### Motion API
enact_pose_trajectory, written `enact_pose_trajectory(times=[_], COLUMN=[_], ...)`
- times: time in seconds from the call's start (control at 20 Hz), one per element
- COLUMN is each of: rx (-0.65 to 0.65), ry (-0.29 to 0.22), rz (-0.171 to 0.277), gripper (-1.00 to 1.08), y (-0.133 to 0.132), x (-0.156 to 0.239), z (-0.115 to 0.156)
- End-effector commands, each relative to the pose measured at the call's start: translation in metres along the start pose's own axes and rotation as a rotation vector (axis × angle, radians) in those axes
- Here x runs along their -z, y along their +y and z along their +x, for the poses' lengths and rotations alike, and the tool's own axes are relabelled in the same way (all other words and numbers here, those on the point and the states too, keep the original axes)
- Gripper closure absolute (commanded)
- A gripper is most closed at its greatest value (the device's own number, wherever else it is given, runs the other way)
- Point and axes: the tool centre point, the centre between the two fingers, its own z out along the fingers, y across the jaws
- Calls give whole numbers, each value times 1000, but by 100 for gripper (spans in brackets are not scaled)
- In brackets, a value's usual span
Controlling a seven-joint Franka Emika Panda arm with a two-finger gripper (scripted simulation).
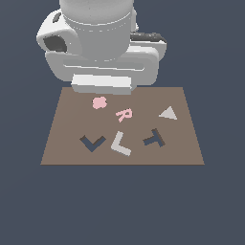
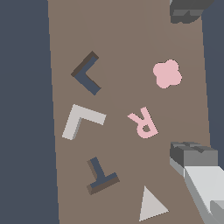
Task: Insert a designated object into the corresponding slot on a board.
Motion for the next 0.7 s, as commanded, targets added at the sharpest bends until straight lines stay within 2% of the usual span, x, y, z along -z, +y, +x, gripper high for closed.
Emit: enact_pose_trajectory(times=[0.0, 0.35, 0.65], rx=[0, -27, -91], ry=[0, 2, 6], rz=[0, 1, 5], gripper=[-92, -92, -92], y=[0, -5, -16], x=[0, -10, -33], z=[0, 7, 23])
